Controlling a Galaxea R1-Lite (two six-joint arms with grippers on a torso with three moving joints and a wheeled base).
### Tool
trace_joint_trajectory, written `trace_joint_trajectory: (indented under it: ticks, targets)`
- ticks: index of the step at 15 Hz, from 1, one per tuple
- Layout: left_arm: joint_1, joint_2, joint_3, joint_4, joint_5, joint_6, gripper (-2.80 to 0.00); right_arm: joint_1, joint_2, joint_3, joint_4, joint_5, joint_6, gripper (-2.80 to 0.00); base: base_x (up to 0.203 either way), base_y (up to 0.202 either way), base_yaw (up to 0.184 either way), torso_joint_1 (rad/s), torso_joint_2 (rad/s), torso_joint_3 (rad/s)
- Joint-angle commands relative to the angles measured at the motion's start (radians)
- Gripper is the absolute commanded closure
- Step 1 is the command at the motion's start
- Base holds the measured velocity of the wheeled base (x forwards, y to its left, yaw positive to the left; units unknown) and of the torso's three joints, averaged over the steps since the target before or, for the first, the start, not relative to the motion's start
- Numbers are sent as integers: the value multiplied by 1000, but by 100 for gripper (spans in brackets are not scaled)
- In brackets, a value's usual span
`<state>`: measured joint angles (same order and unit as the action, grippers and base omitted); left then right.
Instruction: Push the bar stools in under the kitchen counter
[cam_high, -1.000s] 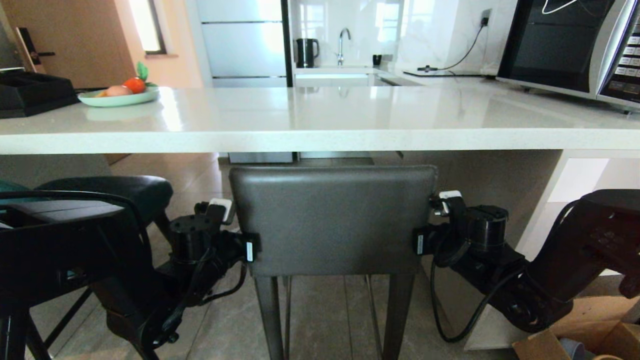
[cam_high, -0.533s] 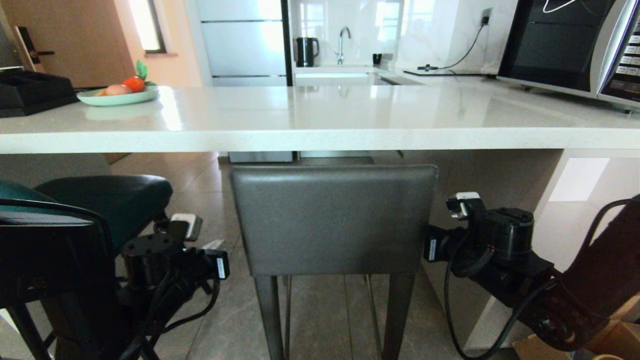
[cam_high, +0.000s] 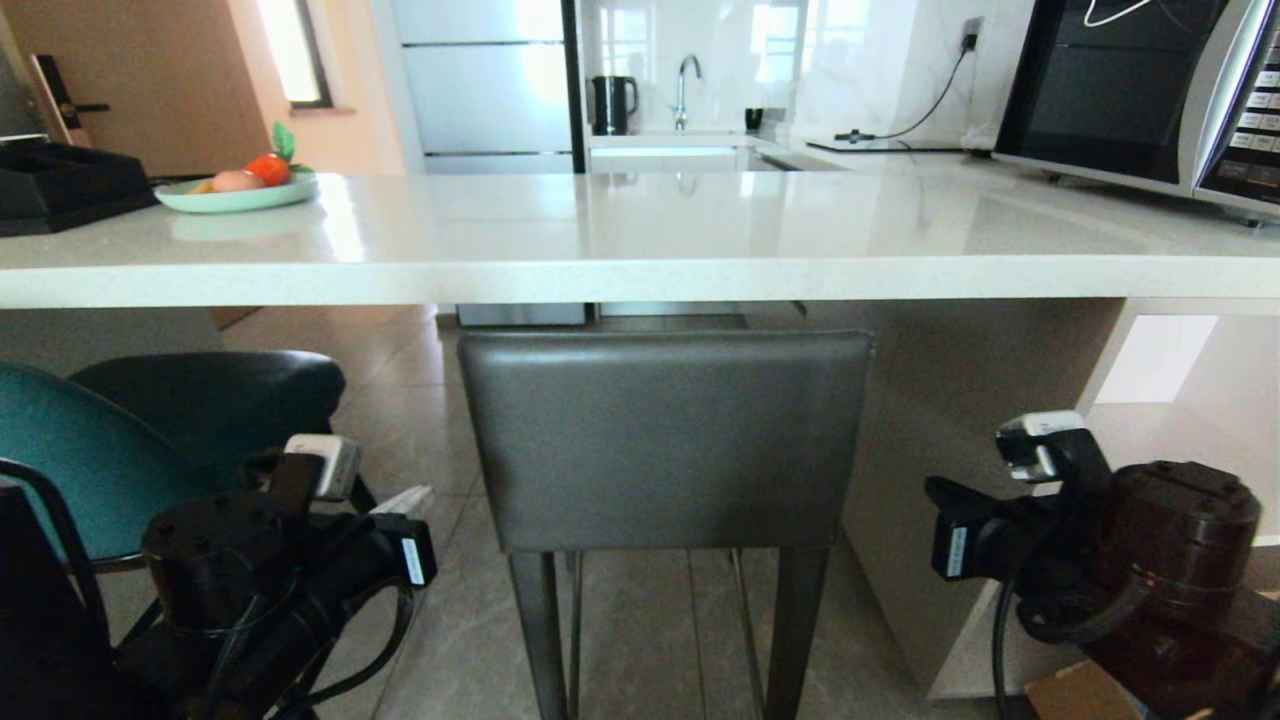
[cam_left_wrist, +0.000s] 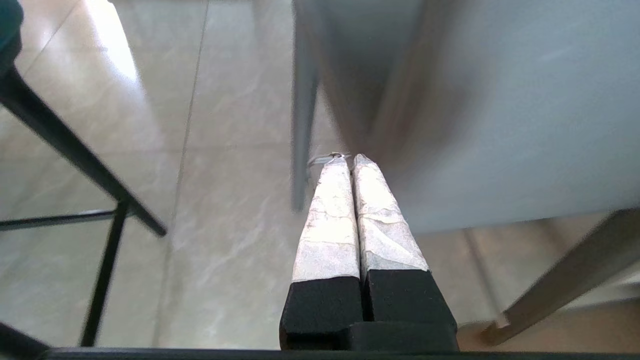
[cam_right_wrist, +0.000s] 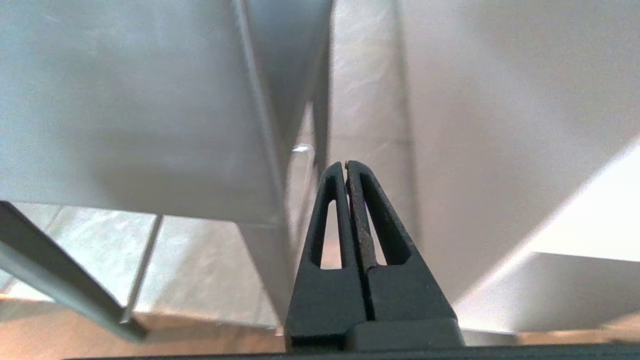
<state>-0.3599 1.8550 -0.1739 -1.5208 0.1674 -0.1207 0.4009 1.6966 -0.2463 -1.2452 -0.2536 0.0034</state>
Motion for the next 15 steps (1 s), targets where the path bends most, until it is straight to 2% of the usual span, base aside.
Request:
trace_joint_trajectory:
  ticks: [1,4,5,9,13,15]
  targets:
    - [-73,-108,28,-9,49,-20,0,7,-184,78,-13,-20,-15,0,0,0,0,0,0,0]
    - [-189,-178,41,-9,173,-25,0,-1,-369,175,-10,-56,-41,0,0,0,0,0,0,0]
    - [-192,-191,43,-9,194,-24,0,-17,-432,200,4,-63,-46,0,0,0,0,0,0,0]
    - [-144,-331,52,20,207,-19,0,-96,-674,199,187,-74,-53,0,0,0,0,0,0,0]
    - [-53,-538,6,205,206,4,0,-162,-896,111,468,-74,-53,0,0,0,0,0,0,0]
    - [-11,-567,6,265,207,6,0,-222,-988,103,574,-73,-43,0,0,0,0,0,0,0]
